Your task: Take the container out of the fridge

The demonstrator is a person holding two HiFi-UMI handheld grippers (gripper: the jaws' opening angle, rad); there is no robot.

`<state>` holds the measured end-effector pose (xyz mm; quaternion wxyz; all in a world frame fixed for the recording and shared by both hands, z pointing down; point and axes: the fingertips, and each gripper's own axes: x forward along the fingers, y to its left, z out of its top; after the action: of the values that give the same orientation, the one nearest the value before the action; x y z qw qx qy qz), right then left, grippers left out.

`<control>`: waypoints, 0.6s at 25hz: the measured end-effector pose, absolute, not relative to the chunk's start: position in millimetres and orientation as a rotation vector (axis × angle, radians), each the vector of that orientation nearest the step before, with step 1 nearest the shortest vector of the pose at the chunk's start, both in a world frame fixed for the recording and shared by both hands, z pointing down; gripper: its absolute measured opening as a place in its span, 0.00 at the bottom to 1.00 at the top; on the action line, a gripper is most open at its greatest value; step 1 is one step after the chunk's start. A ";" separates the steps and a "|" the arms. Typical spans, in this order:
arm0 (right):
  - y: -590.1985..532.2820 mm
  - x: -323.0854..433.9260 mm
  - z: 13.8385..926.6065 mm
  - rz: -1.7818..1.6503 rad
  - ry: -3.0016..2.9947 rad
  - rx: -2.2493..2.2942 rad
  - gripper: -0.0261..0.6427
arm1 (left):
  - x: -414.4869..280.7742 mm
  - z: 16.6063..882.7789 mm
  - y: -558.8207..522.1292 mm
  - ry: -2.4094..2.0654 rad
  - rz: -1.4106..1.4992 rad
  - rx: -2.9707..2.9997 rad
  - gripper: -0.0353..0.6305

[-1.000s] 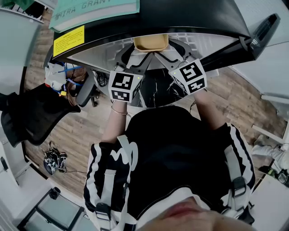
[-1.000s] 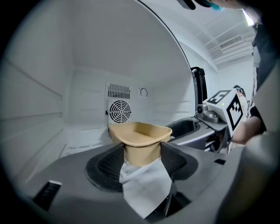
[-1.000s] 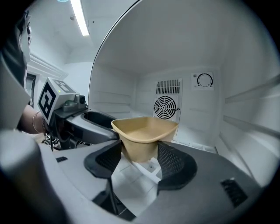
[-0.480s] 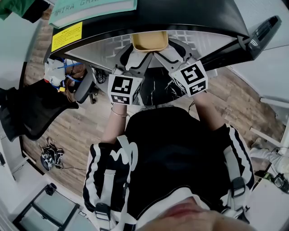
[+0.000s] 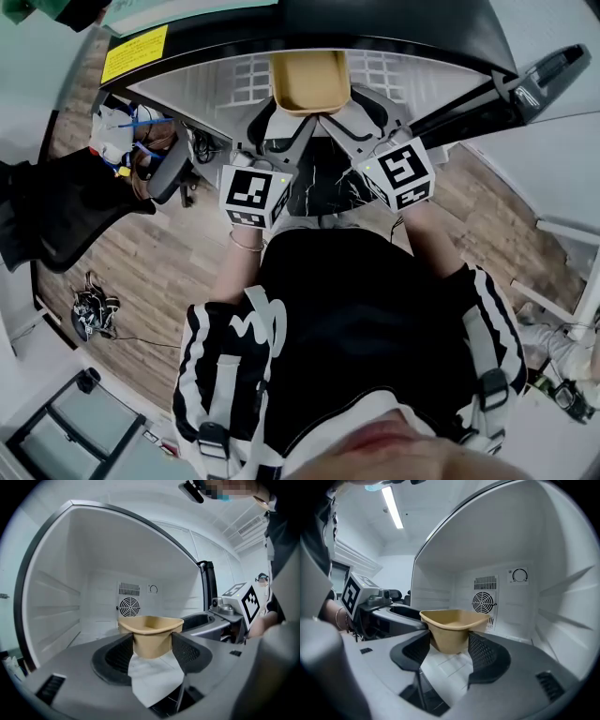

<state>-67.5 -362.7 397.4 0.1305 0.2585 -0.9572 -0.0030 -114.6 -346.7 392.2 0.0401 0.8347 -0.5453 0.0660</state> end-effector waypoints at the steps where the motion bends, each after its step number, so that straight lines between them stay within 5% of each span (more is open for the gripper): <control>1: -360.9 -66.5 396.7 -0.013 -2.785 0.748 0.43 | -113.6 390.9 -345.0 -1.679 0.191 2.559 0.45; 15: -324.0 -58.7 378.3 -0.025 -2.834 0.771 0.43 | -106.1 369.9 -308.6 -1.695 0.152 2.606 0.45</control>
<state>-58.7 -324.0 378.3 0.1023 0.2611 -0.9598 -0.0085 -106.1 -308.6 369.9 0.0145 0.8372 -0.5445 0.0489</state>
